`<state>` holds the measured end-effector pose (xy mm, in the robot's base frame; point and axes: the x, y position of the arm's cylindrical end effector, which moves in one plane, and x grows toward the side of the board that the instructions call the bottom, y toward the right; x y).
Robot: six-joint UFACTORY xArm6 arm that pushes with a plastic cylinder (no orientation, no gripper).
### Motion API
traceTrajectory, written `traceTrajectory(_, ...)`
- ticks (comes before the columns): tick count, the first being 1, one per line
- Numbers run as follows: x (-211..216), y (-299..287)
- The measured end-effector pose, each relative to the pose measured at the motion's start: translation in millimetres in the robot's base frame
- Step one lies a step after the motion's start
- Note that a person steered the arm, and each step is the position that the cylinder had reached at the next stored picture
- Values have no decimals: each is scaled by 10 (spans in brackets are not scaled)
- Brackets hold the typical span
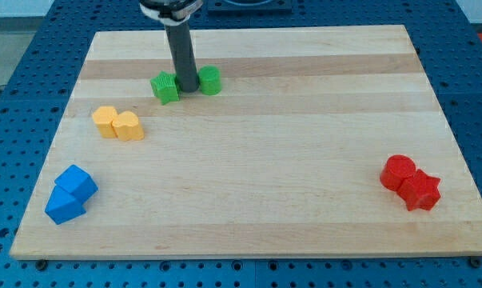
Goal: Push the green circle slightly down
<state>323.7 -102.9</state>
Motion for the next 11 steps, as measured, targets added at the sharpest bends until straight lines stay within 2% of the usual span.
traceTrajectory(1,-868,-6)
traceTrajectory(2,-936,-2)
traceTrajectory(3,-127,284)
traceTrajectory(4,364,514)
traceTrajectory(7,590,633)
traceTrajectory(9,679,-5)
traceTrajectory(10,1021,84)
traceTrajectory(11,1021,257)
